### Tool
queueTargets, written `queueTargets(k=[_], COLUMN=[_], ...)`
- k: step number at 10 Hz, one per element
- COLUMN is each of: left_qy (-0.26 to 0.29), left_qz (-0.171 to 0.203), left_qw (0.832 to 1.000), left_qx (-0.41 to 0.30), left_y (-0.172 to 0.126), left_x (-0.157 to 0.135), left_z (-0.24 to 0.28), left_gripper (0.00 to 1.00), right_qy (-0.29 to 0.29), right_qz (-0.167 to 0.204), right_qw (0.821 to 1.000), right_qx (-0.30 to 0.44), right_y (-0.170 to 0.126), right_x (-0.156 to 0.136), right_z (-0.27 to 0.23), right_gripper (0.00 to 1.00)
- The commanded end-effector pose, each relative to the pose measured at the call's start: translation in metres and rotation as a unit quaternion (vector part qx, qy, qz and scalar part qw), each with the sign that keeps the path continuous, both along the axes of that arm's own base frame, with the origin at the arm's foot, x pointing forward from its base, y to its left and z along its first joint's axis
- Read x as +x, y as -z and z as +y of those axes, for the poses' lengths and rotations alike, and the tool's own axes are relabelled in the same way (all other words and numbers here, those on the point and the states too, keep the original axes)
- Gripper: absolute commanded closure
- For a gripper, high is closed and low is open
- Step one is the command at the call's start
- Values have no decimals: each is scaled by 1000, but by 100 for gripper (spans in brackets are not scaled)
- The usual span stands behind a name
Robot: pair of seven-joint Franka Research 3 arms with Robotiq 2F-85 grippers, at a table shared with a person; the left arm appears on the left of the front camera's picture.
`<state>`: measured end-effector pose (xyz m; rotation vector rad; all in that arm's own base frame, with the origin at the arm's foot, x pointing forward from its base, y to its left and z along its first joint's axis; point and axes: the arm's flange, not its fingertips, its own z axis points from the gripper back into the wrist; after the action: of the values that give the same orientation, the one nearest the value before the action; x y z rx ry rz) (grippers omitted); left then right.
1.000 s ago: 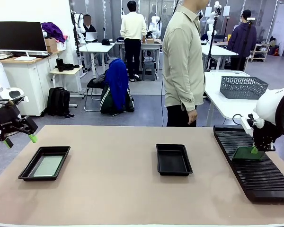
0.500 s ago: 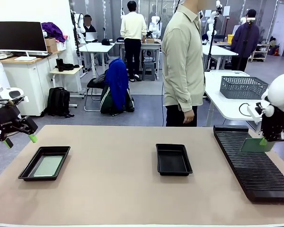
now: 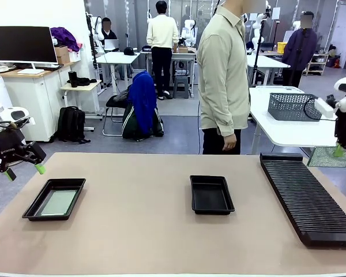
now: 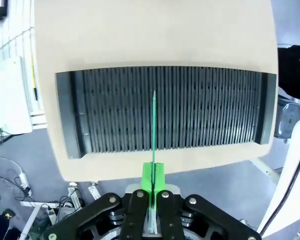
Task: Inspect and transfer BCBs to ESD trays.
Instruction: Pick up the Blank PCB from the PCB Rack and place it in the right ESD tray.
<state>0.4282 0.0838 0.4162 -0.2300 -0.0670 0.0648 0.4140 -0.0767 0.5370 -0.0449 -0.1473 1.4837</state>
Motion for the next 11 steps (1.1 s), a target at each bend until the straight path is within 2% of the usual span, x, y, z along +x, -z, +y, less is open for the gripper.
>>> queueTargets(k=[1,5,11], left_qy=[6,6,6], left_qz=[-7,-7,-7], left_qw=[1000,1000,1000], left_qx=[-3,-3,-3], left_y=[1,1,1], left_x=[1,1,1], left_z=[1,1,1], left_gripper=[0,0,0], right_qy=[19,27,32], right_qz=[23,17,7], right_qw=[1000,999,999], right_qx=[-3,13,23], right_y=[-34,-100,-146], right_x=[-1,-19,-21], right_z=[-1,-6,-14], right_gripper=[98,98,98])
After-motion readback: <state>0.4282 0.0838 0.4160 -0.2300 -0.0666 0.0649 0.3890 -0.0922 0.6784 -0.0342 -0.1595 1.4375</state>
